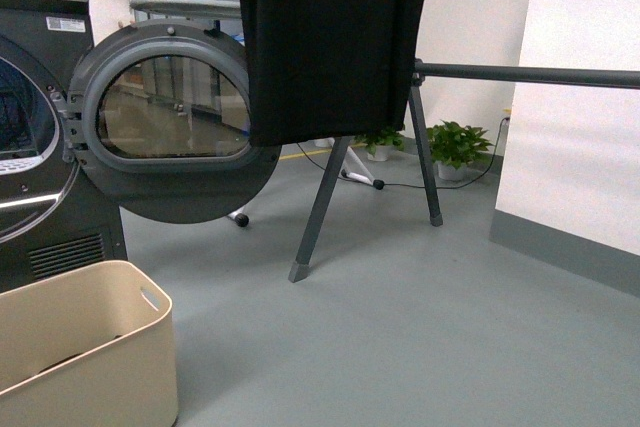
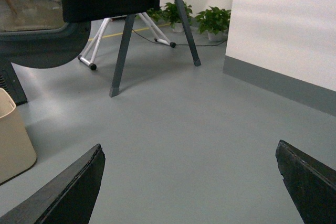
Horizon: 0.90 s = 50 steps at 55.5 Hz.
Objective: Move hamper under clothes hanger
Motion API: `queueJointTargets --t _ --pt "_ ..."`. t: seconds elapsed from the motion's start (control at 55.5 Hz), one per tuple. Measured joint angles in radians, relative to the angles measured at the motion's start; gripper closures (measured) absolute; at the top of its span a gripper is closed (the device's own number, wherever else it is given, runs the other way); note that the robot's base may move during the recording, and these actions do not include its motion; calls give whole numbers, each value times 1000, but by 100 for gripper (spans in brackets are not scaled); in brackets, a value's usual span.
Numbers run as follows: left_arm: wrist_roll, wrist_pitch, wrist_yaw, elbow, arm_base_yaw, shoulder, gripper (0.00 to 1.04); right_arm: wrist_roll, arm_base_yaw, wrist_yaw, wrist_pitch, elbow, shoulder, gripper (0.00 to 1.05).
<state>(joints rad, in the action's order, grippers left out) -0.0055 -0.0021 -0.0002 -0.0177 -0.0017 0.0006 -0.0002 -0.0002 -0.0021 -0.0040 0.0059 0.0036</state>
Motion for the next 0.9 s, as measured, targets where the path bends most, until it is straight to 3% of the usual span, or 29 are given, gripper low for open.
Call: queueJointTargets --t 0.901 --pt "0 0 0 0 0 0 7 0 0 0 0 0 0 8"
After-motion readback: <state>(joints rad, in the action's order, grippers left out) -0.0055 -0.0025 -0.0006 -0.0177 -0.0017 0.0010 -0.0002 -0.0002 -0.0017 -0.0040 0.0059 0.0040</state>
